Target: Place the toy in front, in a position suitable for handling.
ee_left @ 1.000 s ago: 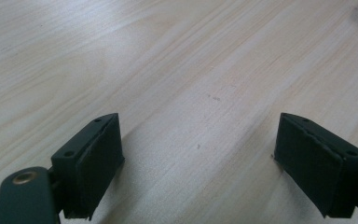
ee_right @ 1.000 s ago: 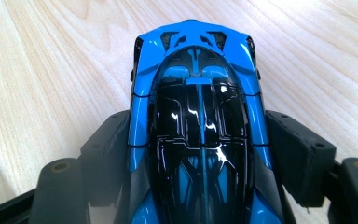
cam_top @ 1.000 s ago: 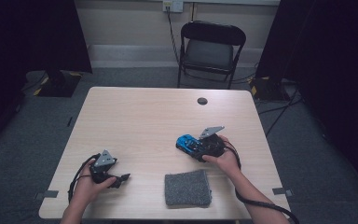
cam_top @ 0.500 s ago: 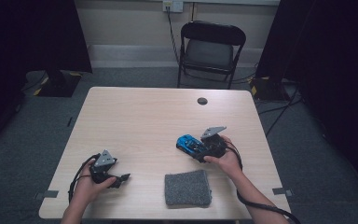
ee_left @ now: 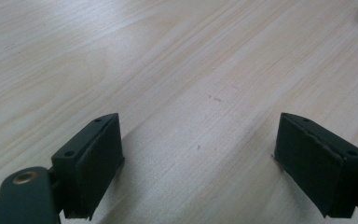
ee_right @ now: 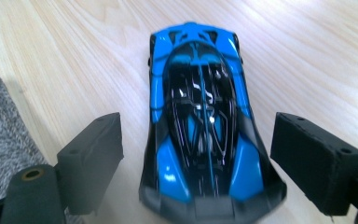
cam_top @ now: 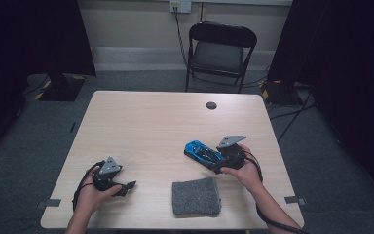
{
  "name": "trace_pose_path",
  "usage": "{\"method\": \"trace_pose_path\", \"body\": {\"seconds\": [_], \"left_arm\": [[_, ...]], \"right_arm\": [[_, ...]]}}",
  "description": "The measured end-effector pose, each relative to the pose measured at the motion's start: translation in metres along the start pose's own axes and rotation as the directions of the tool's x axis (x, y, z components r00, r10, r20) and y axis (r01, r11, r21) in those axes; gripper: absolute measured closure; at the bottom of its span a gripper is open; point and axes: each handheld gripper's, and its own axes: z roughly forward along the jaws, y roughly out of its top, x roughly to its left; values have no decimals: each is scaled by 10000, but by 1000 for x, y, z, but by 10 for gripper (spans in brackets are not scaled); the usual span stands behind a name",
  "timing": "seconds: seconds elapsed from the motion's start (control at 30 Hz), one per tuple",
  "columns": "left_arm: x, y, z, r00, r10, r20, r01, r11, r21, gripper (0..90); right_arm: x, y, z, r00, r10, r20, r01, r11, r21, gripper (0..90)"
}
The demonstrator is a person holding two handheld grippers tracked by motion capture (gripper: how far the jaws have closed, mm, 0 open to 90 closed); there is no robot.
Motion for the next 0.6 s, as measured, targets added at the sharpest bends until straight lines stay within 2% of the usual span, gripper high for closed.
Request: {"method": "trace_pose_path", "body": {"seconds": [0.17,0.3,0.4,0.47,0.6], "left_arm": [[-2,0,1,9999,-105,-32,105,9999,-48,151],[-7,2,2,9999,-61,112,62,10000,-76,156],[-12,6,3,9996,158,243,-158,9999,-38,172],[-16,9,2,9988,322,382,-315,9993,-185,173],[-28,18,-2,9941,556,930,-504,9971,-573,190]], "right_arm": [[4,-5,-11,10000,10,-61,-12,9997,-230,161],[9,-12,-18,10000,-34,10,34,10000,-79,174],[10,-14,-23,9999,8,-128,-8,10000,5,175],[11,-16,-26,10000,-53,-76,53,10000,12,176],[11,-21,-33,9997,173,-185,-177,9997,-197,199]]}}
